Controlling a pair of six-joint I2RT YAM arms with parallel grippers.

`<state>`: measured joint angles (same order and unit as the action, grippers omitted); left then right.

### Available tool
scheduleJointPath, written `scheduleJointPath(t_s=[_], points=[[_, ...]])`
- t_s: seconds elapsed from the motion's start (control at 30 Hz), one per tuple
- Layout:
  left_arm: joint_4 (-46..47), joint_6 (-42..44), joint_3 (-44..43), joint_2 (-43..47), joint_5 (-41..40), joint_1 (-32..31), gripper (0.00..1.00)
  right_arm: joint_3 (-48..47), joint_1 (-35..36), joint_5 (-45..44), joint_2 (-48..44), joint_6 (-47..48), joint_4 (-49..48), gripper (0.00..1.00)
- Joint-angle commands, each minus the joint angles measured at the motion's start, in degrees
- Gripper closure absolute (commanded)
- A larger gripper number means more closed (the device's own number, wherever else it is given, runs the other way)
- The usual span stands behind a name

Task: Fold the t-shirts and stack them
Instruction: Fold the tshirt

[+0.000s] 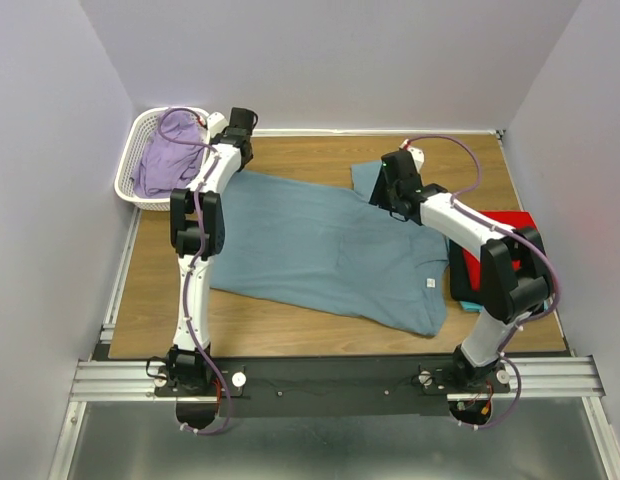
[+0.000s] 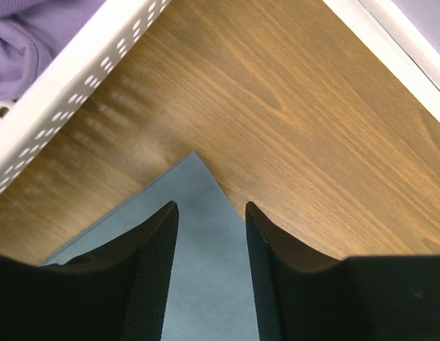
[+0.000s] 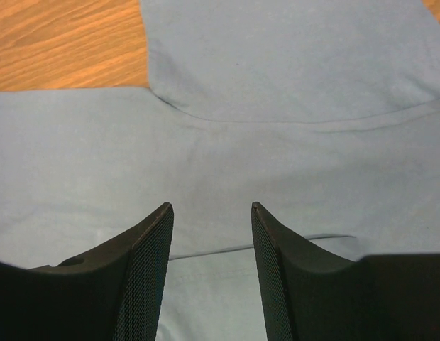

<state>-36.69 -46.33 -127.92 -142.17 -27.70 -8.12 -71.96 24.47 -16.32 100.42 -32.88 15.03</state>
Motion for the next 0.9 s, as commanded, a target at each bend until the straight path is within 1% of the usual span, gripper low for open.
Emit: scheduleJointPath(t_s=[0.0,0.13,0.2,0.23,0.4,0.47,0.53,0.63,0.73,0.8,0.83,0.87], points=[[-2.2,-3.1,-0.2,-2.6,0.0,-0.1,0.54,1.3,-1.3,1.8,-2.9,0.5,-1.8,0.45],[-2.2,-4.8,-0.9,-3.0,0.5,0.1,0.56,2.4,-1.6,2.4,-4.4,0.3,-2.2,0.46],[-2.3,-5.2,-1.2,-3.6,0.8,0.1,0.6,2.9,-1.7,2.8,-4.8,0.3,-2.5,0.46],[-2.4,-4.9,-1.5,-3.6,1.0,0.1,0.65,3.0,-1.8,2.9,-5.1,0.3,-2.5,0.46],[-4.3,-5.3,-3.0,-4.4,1.2,0.1,0.66,3.3,-2.8,4.9,-6.0,0.2,-3.1,0.46],[-4.7,-5.4,-3.6,-4.9,1.2,0.1,0.69,3.7,-3.2,5.9,-6.6,0.2,-3.3,0.46],[-5.5,-5.6,-4.4,-5.5,1.0,0.1,0.75,4.2,-3.7,6.6,-7.3,0.3,-3.8,0.46],[-6.5,-5.7,-5.1,-5.8,0.8,0.1,0.78,4.8,-4.0,7.1,-7.9,0.3,-4.1,0.46],[-6.2,-5.9,-4.7,-5.3,1.5,0.1,0.76,5.3,-4.3,8.1,-8.3,0.3,-4.6,0.46],[-6.6,-6.1,-4.7,-5.1,1.1,0.1,0.73,5.5,-4.4,9.0,-8.3,0.2,-4.8,0.46],[-6.7,-6.3,-4.6,-5.0,0.7,0.1,0.69,5.6,-4.4,9.2,-8.5,0.1,-4.8,0.46],[-7.1,-6.6,-4.6,-4.8,0.4,0.1,0.69,5.7,-4.5,9.4,-8.6,0.1,-4.9,0.46]])
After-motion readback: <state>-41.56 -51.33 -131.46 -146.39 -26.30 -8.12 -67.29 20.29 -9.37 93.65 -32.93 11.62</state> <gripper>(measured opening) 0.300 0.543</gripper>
